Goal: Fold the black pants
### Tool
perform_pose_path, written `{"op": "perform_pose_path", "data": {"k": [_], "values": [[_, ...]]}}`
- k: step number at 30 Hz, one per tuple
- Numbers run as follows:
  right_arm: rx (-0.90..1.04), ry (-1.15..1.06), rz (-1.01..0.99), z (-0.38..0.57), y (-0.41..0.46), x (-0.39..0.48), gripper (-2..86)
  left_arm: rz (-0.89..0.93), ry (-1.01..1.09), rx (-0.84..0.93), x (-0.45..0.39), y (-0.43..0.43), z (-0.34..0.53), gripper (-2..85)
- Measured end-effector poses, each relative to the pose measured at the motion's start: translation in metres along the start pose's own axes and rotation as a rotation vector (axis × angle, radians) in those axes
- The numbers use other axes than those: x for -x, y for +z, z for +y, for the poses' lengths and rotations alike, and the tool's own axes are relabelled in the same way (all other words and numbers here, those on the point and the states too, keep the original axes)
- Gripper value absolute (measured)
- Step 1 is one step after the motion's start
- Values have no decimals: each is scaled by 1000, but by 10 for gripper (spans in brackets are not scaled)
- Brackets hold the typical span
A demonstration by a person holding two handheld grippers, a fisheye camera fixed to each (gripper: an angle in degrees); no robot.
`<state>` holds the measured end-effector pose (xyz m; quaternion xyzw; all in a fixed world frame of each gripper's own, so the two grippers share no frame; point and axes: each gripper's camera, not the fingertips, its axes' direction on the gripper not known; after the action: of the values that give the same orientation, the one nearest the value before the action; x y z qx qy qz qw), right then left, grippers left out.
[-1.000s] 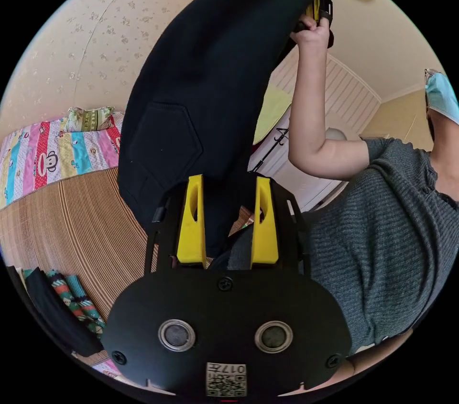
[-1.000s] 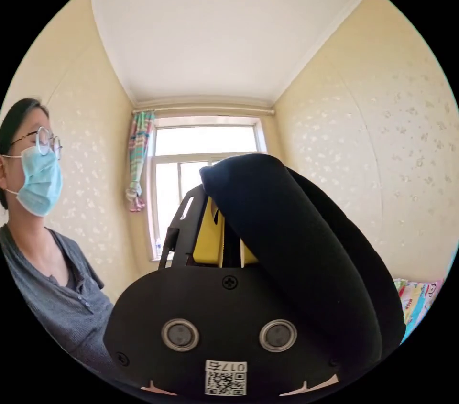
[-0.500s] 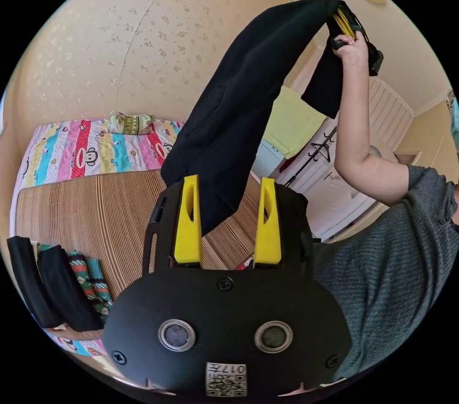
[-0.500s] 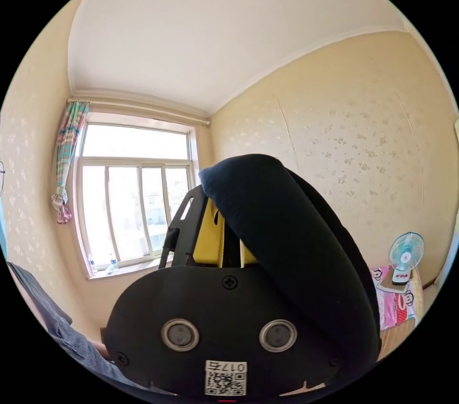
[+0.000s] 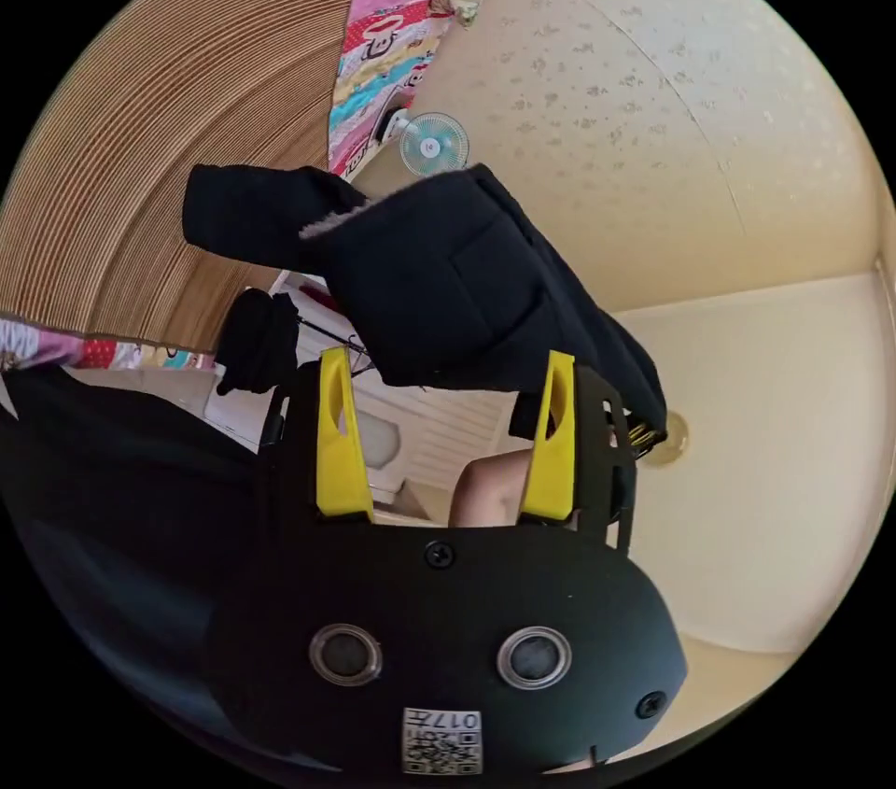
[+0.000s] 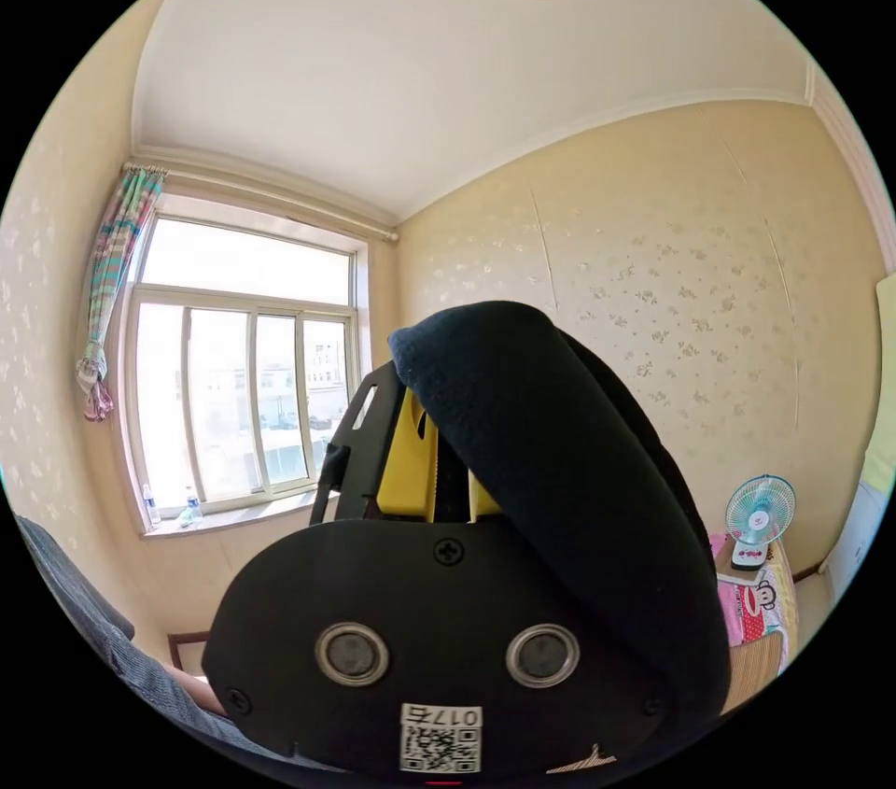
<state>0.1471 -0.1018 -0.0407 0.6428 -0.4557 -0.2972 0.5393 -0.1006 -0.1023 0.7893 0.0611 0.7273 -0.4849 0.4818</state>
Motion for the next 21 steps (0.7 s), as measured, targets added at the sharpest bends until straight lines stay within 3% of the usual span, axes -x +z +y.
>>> {"op": "perform_pose_path", "data": {"k": [5, 7, 12, 16, 18, 21], "values": [[-73, -27, -13, -9, -13, -6, -7, 185, -1, 18, 10, 12, 3, 180], [-82, -40, 13, -10, -20, -15, -7, 326, 93, -29, -1, 5, 7, 108], [-10, 42, 12, 3, -51, -80, -7, 394, 458, -14, -67, -27, 12, 60], [218, -15, 96, 48, -51, -133, -7, 204, 905, 203, -160, -23, 50, 53], [403, 118, 165, 106, -49, -189, -7, 22, 1112, 308, -196, -12, 82, 53], [552, 348, 100, 198, -54, -249, -5, -298, 1411, 420, -221, 22, 146, 52]]}}
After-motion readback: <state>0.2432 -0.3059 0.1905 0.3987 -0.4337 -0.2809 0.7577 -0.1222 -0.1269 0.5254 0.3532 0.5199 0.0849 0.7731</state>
